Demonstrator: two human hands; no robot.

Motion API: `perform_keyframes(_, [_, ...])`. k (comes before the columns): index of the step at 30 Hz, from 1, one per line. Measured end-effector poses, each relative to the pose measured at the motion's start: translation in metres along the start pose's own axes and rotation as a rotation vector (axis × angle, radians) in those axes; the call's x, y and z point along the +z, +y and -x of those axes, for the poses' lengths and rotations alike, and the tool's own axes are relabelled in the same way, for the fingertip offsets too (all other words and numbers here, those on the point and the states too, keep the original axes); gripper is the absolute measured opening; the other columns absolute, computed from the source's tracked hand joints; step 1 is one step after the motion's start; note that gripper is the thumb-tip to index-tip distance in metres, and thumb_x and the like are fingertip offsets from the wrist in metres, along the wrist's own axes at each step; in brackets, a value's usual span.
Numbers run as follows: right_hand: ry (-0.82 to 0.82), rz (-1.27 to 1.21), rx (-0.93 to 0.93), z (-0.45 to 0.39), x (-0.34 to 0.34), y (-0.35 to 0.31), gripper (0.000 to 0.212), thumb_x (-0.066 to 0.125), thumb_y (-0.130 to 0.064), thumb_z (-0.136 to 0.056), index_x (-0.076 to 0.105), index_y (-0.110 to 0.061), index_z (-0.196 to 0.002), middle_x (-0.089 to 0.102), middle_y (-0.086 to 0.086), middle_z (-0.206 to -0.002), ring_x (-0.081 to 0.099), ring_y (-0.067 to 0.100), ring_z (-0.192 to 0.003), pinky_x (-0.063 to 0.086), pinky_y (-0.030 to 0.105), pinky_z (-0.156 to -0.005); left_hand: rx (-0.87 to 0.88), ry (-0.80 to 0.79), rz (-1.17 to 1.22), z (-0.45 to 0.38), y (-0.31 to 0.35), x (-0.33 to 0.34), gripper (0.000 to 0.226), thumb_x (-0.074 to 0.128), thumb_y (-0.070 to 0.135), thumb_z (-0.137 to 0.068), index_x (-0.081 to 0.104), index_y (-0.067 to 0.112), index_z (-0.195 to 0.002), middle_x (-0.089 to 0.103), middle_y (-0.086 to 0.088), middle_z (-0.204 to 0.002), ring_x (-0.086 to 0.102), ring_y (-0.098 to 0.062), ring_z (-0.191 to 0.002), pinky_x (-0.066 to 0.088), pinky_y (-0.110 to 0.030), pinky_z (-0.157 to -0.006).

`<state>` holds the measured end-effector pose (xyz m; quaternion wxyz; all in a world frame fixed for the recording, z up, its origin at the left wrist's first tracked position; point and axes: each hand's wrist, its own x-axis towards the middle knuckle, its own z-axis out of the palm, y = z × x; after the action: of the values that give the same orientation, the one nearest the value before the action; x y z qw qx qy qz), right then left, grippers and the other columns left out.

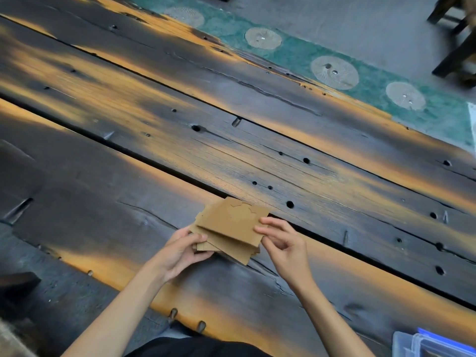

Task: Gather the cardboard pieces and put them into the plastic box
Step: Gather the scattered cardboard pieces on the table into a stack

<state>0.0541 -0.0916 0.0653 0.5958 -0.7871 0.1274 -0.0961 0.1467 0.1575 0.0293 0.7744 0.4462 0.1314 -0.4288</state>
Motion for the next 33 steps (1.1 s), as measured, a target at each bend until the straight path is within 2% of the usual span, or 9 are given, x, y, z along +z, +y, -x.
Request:
perform_keyframes(2, [-0.055,0.067,-0.029,0.006,-0.001,0.004,0.037,0.069,0.006,-0.089,0.083,-0.026,-0.099,0.071,-0.015,-0.118,0.063,0.013,-0.121,0.055,0.042,-0.099,0.006,-0.062,0.004,0.006,0.001,0.002,0.032,0.079,0.009,-0.076,0.074,0.009,-0.107,0.072,-0.021,-0.111,0.072,-0.032,-0.101,0.061,-0.04,-0.082])
perform_keyframes(6, [-0.118,0.204,-0.087,0.012,-0.007,0.01,0.036,0.07,0.004,-0.089,0.081,-0.028,-0.101,0.071,-0.015,-0.123,0.056,0.007,-0.132,0.044,0.037,-0.112,0.012,-0.126,0.002,0.012,0.005,0.003,0.034,0.07,0.004,-0.083,0.071,0.006,-0.117,0.07,-0.023,-0.122,0.07,-0.032,-0.108,0.06,-0.038,-0.084])
perform_keyframes(10, [-0.135,0.276,-0.166,0.02,-0.014,0.01,0.033,0.068,0.008,-0.088,0.08,-0.019,-0.1,0.07,-0.006,-0.125,0.056,0.009,-0.132,0.044,0.037,-0.112,-0.018,-0.163,-0.026,0.015,0.002,0.007,0.049,0.073,0.001,-0.081,0.062,-0.002,-0.129,0.067,-0.026,-0.127,0.068,-0.036,-0.112,0.061,-0.04,-0.086])
perform_keyframes(15, [-0.172,0.368,-0.216,0.031,-0.022,0.012,0.029,0.065,0.009,-0.091,0.078,-0.013,-0.102,0.067,-0.001,-0.131,0.052,0.022,-0.138,0.041,0.04,-0.114,-0.055,-0.195,0.003,0.014,-0.006,0.013,0.056,0.079,0.003,-0.072,0.062,0.001,-0.126,0.069,-0.022,-0.122,0.069,-0.034,-0.109,0.061,-0.043,-0.085])
perform_keyframes(20, [-0.161,0.491,-0.287,0.039,-0.033,0.017,0.029,0.059,0.011,-0.092,0.077,-0.01,-0.102,0.065,0.005,-0.132,0.055,0.025,-0.135,0.046,0.043,-0.109,-0.081,-0.253,0.092,0.009,-0.016,0.027,0.063,0.082,0.016,-0.073,0.061,0.004,-0.131,0.065,-0.023,-0.126,0.063,-0.037,-0.115,0.051,-0.06,-0.097])
perform_keyframes(23, [-0.149,0.528,-0.305,0.041,-0.04,0.02,0.03,0.057,0.011,-0.094,0.076,-0.011,-0.102,0.065,0.004,-0.132,0.053,0.026,-0.137,0.045,0.042,-0.11,-0.084,-0.182,0.035,0.004,-0.022,0.041,0.06,0.077,0.019,-0.078,0.058,0.003,-0.132,0.066,-0.024,-0.128,0.066,-0.035,-0.114,0.056,-0.054,-0.092])
perform_keyframes(26, [-0.127,0.531,-0.272,0.041,-0.045,0.023,0.037,0.054,0.016,-0.091,0.076,-0.012,-0.101,0.065,0.001,-0.133,0.051,0.024,-0.138,0.043,0.041,-0.111,-0.067,-0.1,0.001,-0.001,-0.029,0.052,0.047,0.069,0.01,-0.08,0.059,0.002,-0.125,0.071,-0.021,-0.119,0.071,-0.029,-0.102,0.061,-0.044,-0.082])
perform_keyframes(29, [-0.093,0.488,-0.168,0.042,-0.051,0.024,0.044,0.053,0.017,-0.087,0.076,-0.018,-0.098,0.063,-0.005,-0.136,0.049,0.013,-0.138,0.043,0.042,-0.111,-0.066,-0.055,-0.029,-0.006,-0.034,0.058,0.046,0.068,0.008,-0.077,0.06,0.001,-0.122,0.071,-0.023,-0.12,0.072,-0.029,-0.101,0.062,-0.042,-0.08])
perform_keyframes(33, [0.041,0.259,0.088,0.053,-0.053,0.023,0.034,0.06,-0.002,-0.093,0.077,-0.031,-0.098,0.056,-0.011,-0.142,0.047,0.002,-0.137,0.05,0.04,-0.106,-0.079,-0.065,-0.104,-0.01,-0.037,0.062,0.047,0.068,0.007,-0.077,0.06,0.0,-0.122,0.073,-0.02,-0.118,0.073,-0.027,-0.101,0.062,-0.039,-0.077])
